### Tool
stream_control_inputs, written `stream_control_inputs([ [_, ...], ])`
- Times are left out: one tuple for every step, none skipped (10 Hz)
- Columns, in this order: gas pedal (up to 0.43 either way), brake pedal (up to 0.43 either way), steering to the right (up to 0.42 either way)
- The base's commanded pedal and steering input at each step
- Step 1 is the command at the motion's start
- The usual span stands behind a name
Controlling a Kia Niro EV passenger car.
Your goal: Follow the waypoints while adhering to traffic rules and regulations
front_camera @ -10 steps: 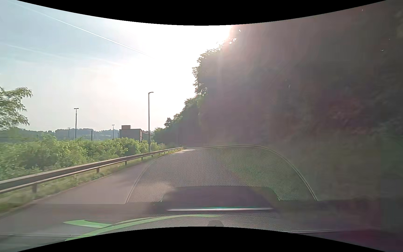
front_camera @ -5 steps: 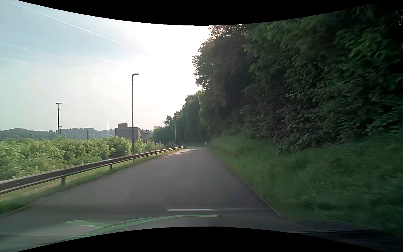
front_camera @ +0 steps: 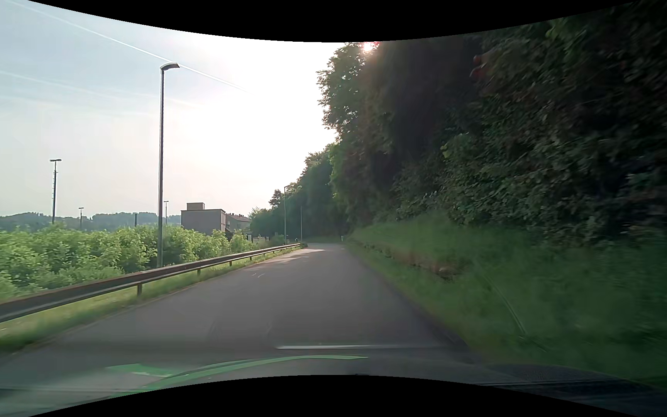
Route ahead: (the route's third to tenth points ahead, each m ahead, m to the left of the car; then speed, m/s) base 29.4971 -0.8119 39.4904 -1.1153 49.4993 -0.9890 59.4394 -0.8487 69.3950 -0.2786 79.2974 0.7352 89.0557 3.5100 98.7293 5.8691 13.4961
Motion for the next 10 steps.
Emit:
stream_control_inputs([
  [0.059,0.000,-0.003],
  [0.059,0.000,-0.002],
  [0.059,0.000,0.000],
  [0.059,0.000,0.000],
  [0.059,0.000,0.000],
  [0.059,0.000,0.000],
  [0.059,0.000,-0.001],
  [0.059,0.000,-0.001],
  [0.059,0.000,-0.001],
  [0.059,0.000,-0.001],
])
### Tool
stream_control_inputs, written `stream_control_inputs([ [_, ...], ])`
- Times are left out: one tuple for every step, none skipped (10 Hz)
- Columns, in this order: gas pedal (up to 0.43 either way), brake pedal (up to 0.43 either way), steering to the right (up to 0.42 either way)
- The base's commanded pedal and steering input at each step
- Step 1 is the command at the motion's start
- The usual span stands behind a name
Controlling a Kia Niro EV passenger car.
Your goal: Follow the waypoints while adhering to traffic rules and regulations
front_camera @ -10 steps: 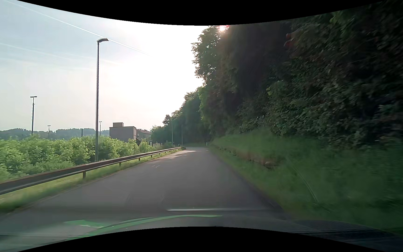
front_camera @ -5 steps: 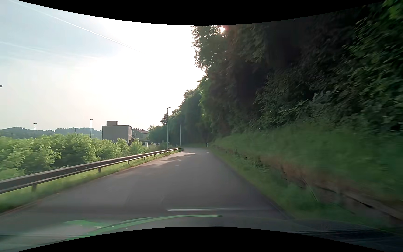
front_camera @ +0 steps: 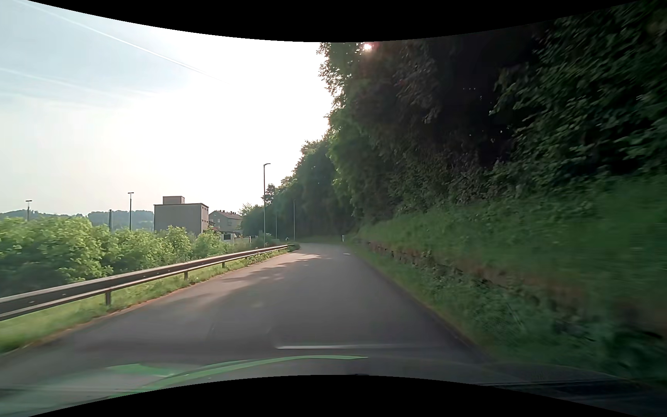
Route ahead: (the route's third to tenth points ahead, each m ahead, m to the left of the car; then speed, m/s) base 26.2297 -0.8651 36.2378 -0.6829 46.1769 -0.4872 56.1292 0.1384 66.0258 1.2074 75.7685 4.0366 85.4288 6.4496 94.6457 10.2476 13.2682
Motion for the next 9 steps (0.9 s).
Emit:
stream_control_inputs([
  [0.059,0.000,-0.001],
  [0.059,0.000,-0.001],
  [0.059,0.000,-0.001],
  [0.059,0.000,-0.001],
  [0.059,0.000,-0.001],
  [0.059,0.000,-0.001],
  [0.067,0.000,-0.001],
  [0.067,0.000,0.000],
  [0.067,0.000,0.000],
])
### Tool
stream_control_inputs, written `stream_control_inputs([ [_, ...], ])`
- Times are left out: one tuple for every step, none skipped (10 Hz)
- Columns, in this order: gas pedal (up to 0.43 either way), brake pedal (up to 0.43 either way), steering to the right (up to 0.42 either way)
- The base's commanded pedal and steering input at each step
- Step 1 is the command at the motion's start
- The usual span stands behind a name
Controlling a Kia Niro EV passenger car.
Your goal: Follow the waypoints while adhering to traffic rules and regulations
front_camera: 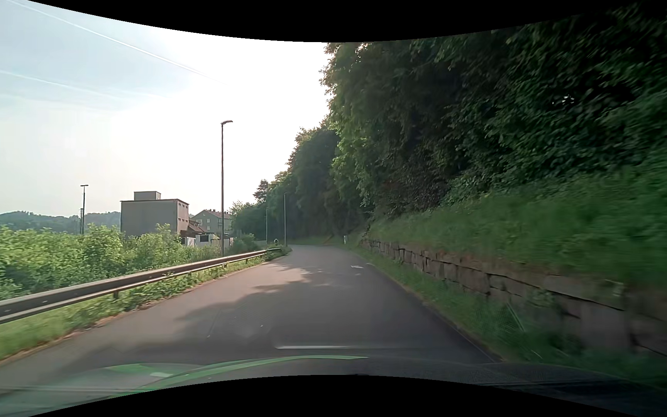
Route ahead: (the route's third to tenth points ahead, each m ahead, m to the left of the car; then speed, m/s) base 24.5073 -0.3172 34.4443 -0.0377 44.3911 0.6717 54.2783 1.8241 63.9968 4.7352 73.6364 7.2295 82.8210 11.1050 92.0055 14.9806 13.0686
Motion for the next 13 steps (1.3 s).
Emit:
stream_control_inputs([
  [0.067,0.000,0.000],
  [0.067,0.000,0.000],
  [0.067,0.000,0.000],
  [0.067,0.000,0.000],
  [0.067,0.000,0.000],
  [0.067,0.000,0.000],
  [0.067,0.000,0.000],
  [0.067,0.000,0.000],
  [0.067,0.000,0.000],
  [0.067,0.000,-0.001],
  [0.067,0.000,-0.001],
  [0.067,0.000,-0.001],
  [0.067,0.000,-0.002],
])
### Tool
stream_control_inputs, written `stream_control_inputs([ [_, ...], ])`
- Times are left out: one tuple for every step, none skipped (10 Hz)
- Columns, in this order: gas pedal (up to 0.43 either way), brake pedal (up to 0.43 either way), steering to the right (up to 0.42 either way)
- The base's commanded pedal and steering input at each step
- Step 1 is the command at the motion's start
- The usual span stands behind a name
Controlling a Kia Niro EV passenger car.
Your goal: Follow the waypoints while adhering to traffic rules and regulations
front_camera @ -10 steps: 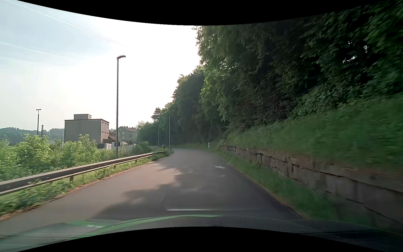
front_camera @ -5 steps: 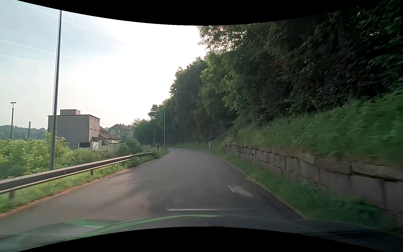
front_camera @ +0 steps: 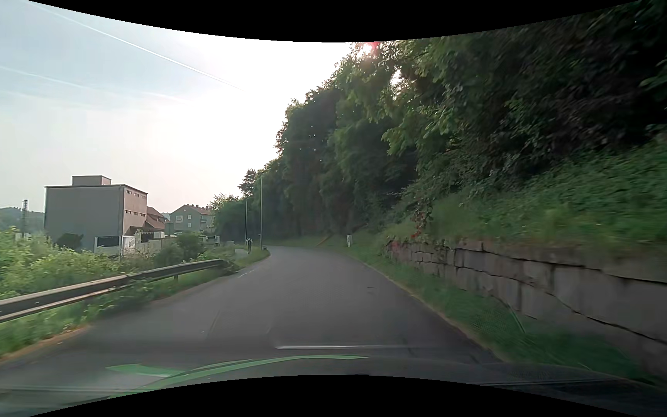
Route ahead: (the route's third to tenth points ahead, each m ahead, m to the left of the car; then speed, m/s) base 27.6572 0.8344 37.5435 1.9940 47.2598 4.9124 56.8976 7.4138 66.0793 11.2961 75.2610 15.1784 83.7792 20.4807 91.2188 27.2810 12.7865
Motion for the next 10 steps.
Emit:
stream_control_inputs([
  [0.067,0.000,-0.002],
  [0.067,0.000,-0.004],
  [0.067,0.000,-0.006],
  [0.067,0.000,-0.009],
  [0.067,0.000,-0.010],
  [0.067,0.000,-0.011],
  [0.067,0.000,-0.011],
  [0.067,0.000,-0.012],
  [0.067,0.000,-0.012],
  [0.067,0.000,-0.013],
])
